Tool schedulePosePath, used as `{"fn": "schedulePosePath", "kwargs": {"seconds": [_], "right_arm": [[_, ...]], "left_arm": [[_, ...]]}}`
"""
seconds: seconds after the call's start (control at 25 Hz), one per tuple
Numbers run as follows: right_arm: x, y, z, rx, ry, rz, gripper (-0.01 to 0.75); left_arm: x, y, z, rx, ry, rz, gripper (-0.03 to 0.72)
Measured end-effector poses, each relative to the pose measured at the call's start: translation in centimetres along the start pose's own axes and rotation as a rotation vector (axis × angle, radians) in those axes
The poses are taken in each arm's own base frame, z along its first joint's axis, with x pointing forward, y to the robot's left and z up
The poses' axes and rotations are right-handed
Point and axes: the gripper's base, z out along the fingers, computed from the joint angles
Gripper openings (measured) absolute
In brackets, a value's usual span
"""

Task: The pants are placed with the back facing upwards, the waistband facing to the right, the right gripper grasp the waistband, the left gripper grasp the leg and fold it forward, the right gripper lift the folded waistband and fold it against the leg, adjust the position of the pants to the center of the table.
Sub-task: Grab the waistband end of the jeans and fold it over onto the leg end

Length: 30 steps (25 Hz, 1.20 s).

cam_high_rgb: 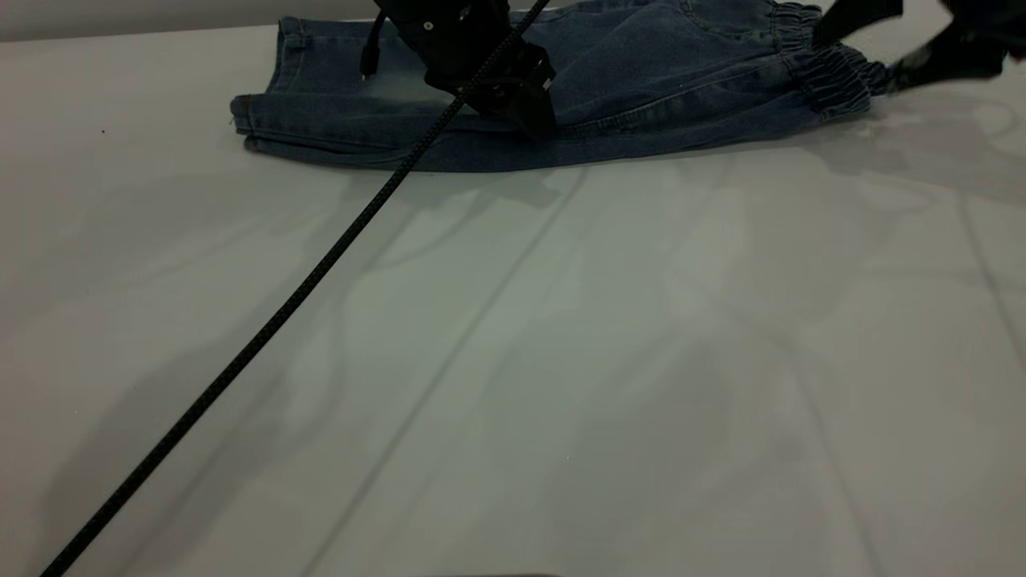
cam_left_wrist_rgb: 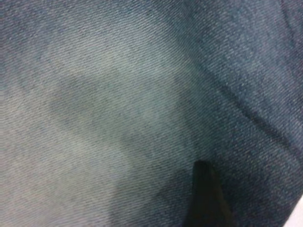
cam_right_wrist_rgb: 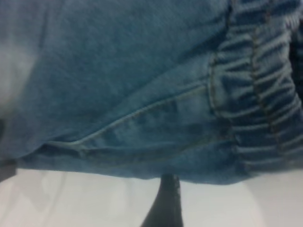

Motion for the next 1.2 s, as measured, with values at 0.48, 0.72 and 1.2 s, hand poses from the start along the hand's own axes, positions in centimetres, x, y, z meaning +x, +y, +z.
{"fn": "schedulePosePath", "kwargs": {"seconds": [0.48,0.72,1.2], "right_arm": [[0.5,-2.2,3.1,-0.017,-0.09,0.036,0.61],[-0.2,-2.2,3.1,-0.034,-0.17,0.054,0.574],[0.2,-3.8,5.1,-0.039,-0.216,0.154,0.101]], "left_arm": [[0.0,0.0,0.0,-0.002,0.001,-0.009,0.44],[0.0,0.0,0.0,-0.002,0.001,-0.009,0.44],[0.0,0.0,0.0,-0.001,0.002,-0.04,0.44]]}}
